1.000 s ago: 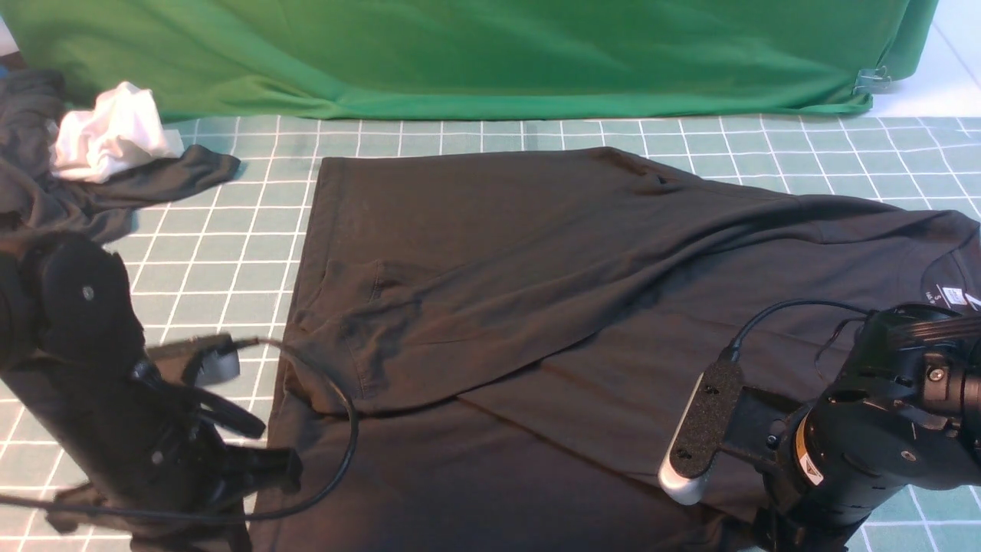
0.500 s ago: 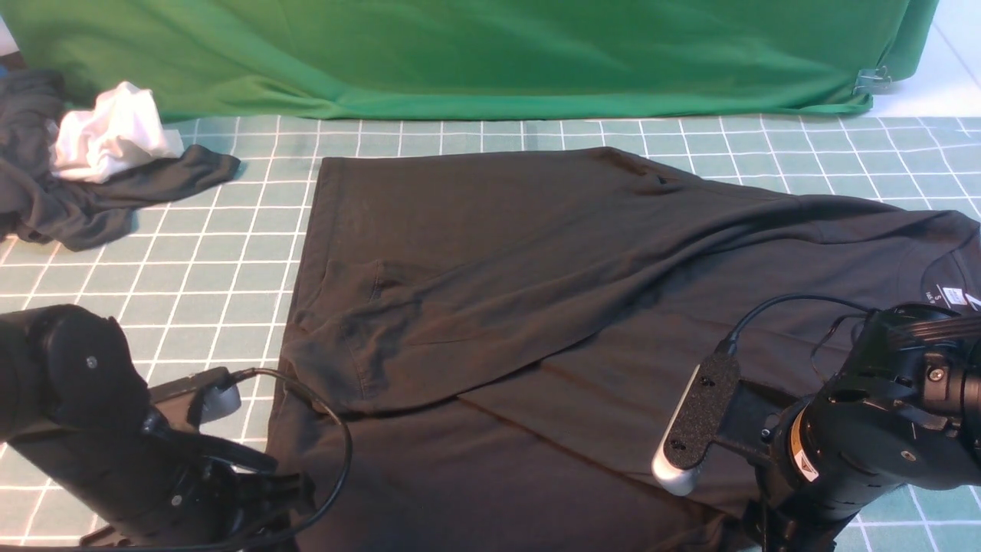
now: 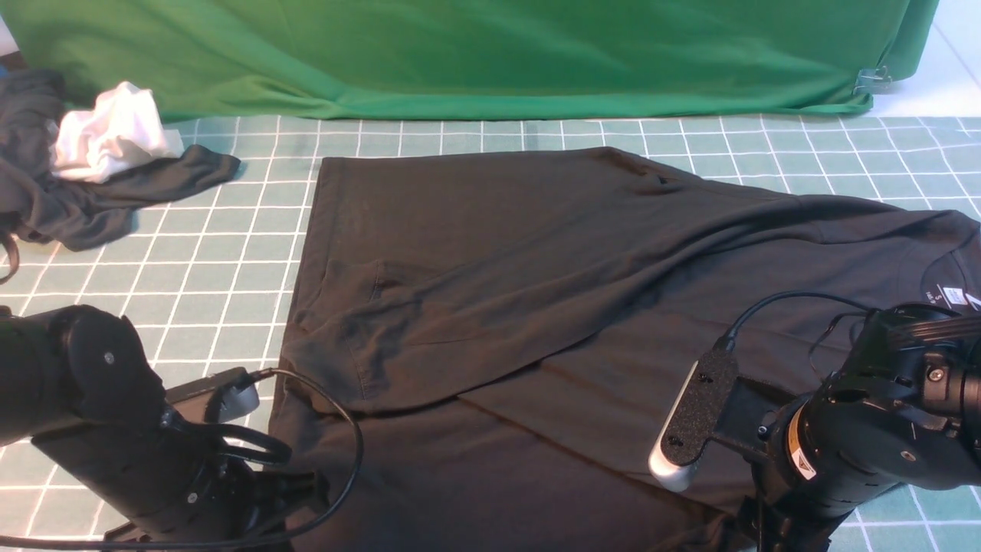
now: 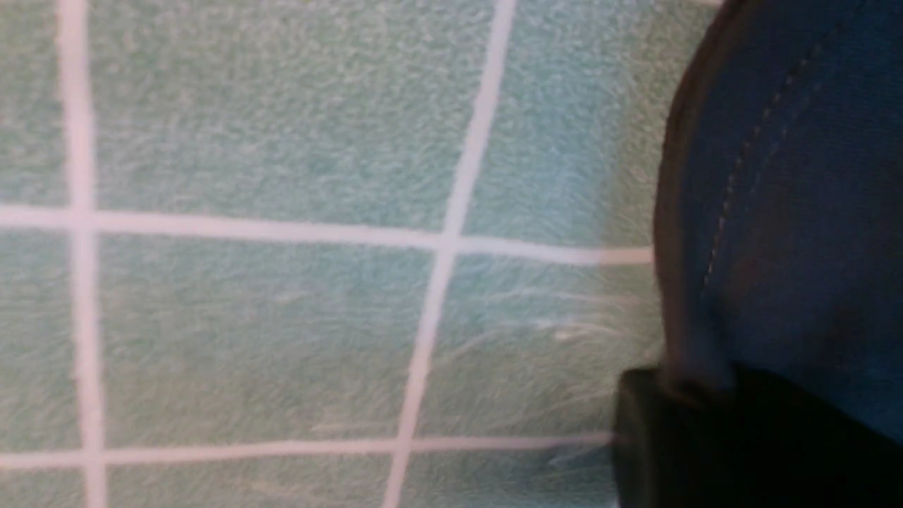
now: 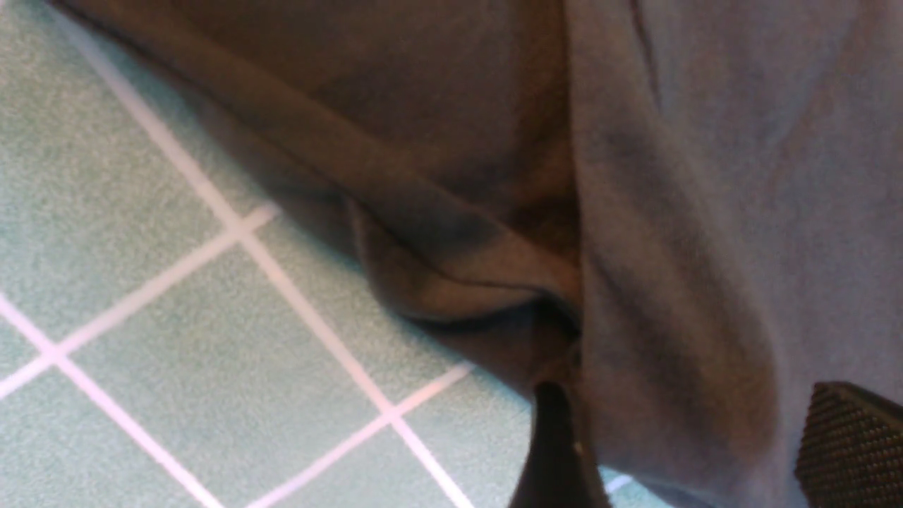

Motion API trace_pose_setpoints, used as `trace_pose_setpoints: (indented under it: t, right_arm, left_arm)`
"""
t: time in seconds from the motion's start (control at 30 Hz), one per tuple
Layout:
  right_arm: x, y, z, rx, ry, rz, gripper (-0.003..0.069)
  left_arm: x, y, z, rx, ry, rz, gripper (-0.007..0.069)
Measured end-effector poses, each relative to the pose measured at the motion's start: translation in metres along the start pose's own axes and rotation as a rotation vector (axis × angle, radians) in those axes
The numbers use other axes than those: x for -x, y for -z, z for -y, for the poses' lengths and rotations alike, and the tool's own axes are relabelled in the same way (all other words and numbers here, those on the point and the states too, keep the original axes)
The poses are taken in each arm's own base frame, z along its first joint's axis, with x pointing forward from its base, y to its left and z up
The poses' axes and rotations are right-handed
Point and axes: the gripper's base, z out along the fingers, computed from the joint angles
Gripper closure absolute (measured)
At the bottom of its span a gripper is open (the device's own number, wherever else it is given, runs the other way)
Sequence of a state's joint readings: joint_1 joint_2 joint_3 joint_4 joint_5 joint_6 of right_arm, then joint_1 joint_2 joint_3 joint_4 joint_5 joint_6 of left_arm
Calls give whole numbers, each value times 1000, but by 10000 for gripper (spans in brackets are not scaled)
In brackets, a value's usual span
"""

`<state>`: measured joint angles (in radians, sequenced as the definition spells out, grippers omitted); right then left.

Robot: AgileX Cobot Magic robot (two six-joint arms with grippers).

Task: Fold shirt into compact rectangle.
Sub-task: 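Grasp the near edge of the shirt at its hem and shoulder corners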

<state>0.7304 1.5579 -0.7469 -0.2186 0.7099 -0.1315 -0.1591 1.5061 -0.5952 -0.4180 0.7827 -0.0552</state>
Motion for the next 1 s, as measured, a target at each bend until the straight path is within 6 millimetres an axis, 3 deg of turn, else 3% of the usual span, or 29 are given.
trace_pose_setpoints:
  t: [0.13, 0.3, 0.6, 0.8, 1.0]
  right_arm:
    - [0, 0, 0, 0, 8, 0, 233]
    - [0, 0, 0, 0, 8, 0, 223]
    - [1, 0, 0, 0, 77, 6, 85]
    - [3, -9, -1, 9, 115, -10, 93]
    - [4, -18, -3, 16, 134, -39, 176]
  left_arm:
    - [-2, 0, 0, 1, -45, -39, 610]
    - [0, 12, 4, 7, -94, -29, 612]
    - [0, 43, 10, 15, -176, 79, 612]
    - [-1, 45, 10, 17, -182, 84, 612]
    - [-1, 45, 10, 18, -182, 84, 612]
